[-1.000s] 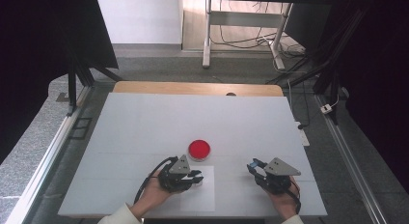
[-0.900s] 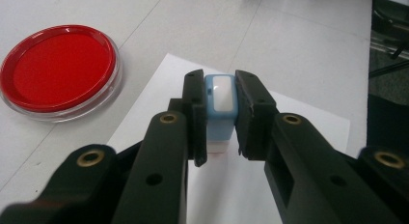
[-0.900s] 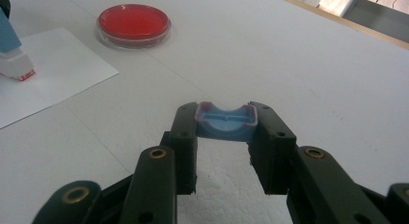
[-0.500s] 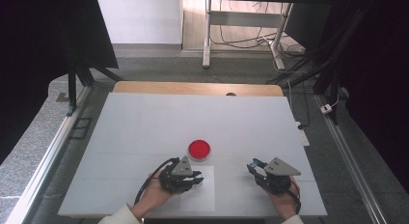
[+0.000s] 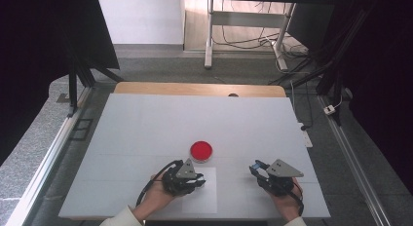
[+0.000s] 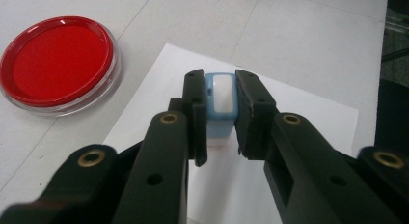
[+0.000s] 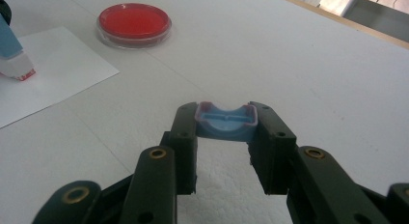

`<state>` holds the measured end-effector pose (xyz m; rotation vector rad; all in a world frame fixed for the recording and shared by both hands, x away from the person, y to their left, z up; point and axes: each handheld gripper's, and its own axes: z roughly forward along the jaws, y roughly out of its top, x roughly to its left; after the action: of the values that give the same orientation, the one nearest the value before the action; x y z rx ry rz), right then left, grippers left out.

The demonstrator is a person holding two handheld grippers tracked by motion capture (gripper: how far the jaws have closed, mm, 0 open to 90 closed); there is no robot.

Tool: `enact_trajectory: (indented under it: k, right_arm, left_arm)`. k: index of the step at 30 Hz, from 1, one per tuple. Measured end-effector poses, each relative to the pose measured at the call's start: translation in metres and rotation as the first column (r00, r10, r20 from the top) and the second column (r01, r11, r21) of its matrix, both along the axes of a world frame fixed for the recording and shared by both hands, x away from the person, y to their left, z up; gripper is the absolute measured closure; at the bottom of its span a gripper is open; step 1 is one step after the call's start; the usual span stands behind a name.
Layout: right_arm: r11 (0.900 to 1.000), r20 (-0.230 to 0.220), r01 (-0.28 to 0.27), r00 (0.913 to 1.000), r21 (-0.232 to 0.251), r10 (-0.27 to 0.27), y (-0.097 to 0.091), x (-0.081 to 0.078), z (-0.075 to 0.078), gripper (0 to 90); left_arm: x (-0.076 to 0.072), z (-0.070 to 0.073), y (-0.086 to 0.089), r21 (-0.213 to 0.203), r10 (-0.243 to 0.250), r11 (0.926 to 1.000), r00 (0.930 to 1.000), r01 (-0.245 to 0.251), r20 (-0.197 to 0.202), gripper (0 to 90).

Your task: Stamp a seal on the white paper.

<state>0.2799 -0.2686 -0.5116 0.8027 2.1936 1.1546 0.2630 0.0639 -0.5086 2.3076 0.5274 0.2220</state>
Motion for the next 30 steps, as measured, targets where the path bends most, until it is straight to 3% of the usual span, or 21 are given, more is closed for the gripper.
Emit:
enact_trajectory:
  k: [17, 23, 30]
  right_arm:
    - [1.0000, 0.001, 0.000, 1.0000, 0.001, 0.000, 0.0003, -0.0006, 0.0000, 64.3]
    - [1.0000, 0.001, -0.002, 1.0000, 0.001, 0.002, 0.0015, -0.0006, -0.0005, 64.3]
    - [1.0000, 0.001, -0.002, 1.0000, -0.001, 0.002, 0.0024, -0.0010, -0.0006, 64.3]
  left_arm:
    - [-0.0039, 0.0000, -0.0029, 0.025, 0.007, 0.9997, 0.9998, -0.007, 0.018, 75.8]
    - [-0.0089, -0.0013, -0.0045, 0.034, 0.011, 0.9993, 0.9986, -0.013, 0.053, 75.9]
    - [-0.0057, -0.0008, -0.0039, 0.030, 0.007, 0.9995, 0.9994, -0.008, 0.033, 75.9]
